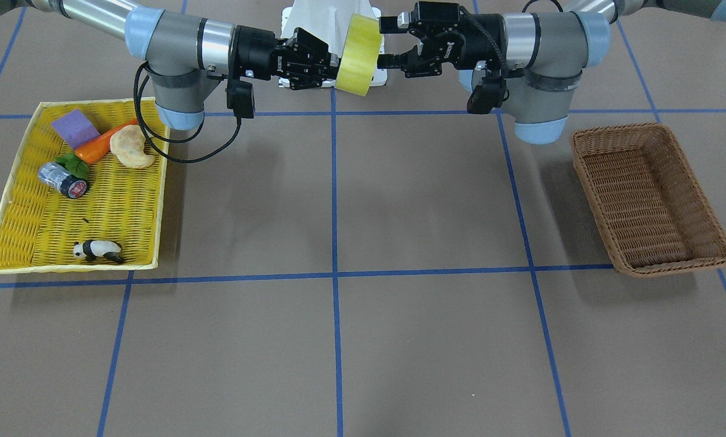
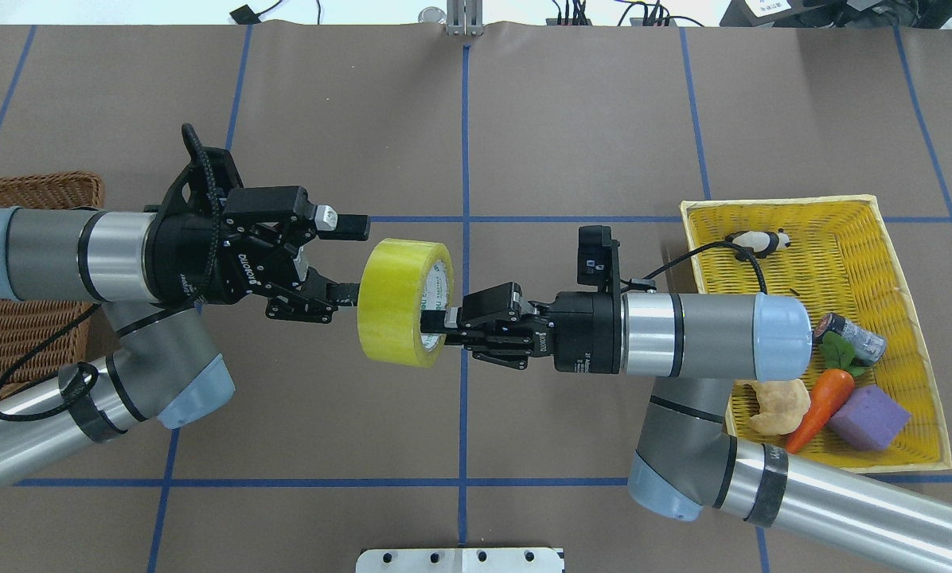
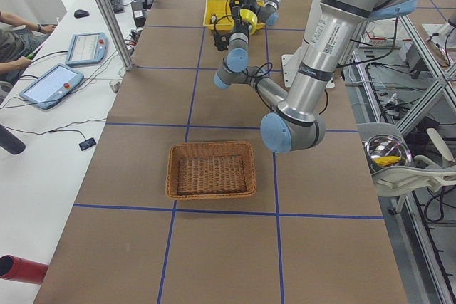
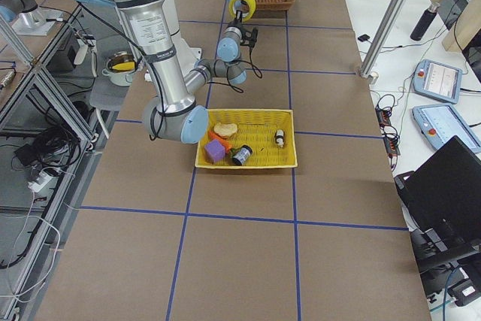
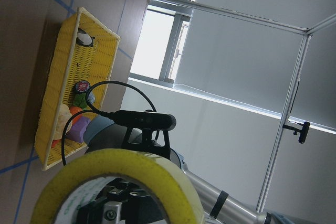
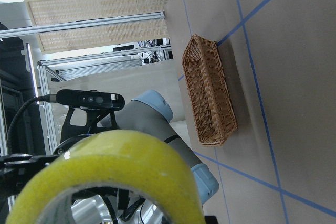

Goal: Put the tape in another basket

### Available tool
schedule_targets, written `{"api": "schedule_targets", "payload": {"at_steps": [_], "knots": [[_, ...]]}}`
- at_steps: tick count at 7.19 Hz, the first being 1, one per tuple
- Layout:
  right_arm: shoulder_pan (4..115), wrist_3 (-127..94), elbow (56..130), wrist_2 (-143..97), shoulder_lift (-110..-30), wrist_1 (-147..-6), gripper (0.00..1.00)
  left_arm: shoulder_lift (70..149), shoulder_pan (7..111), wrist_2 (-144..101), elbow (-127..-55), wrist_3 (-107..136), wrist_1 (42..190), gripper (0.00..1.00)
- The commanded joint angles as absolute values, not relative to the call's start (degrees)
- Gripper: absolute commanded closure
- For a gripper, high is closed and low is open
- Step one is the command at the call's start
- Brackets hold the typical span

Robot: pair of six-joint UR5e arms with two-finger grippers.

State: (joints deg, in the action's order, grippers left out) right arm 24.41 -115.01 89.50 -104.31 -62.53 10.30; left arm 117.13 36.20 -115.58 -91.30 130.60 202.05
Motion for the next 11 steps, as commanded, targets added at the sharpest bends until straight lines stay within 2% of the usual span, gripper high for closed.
{"api": "schedule_targets", "payload": {"at_steps": [1,4,5,7,10,11], "knots": [[24.17,-117.68,86.66,-104.33,-61.70,15.99,1.00,117.42,34.46,-115.49,-91.58,130.69,203.20,0.02],[23.20,-117.77,86.66,-105.37,-60.91,16.08,1.00,118.03,34.01,-115.49,-91.58,130.69,203.38,0.03],[23.20,-117.77,86.66,-107.38,-61.08,16.08,1.00,118.04,34.01,-115.49,-91.58,130.69,203.38,0.11],[23.20,-117.95,86.57,-108.45,-61.00,16.17,1.00,117.95,34.01,-115.49,-91.58,130.69,203.47,0.39],[23.20,-119.09,86.57,-109.16,-60.91,17.31,1.00,117.68,34.01,-115.49,-90.70,130.69,205.40,0.41],[23.29,-119.09,86.57,-109.16,-60.91,17.31,1.00,117.77,34.01,-115.49,-90.70,130.69,205.40,0.59]]}}
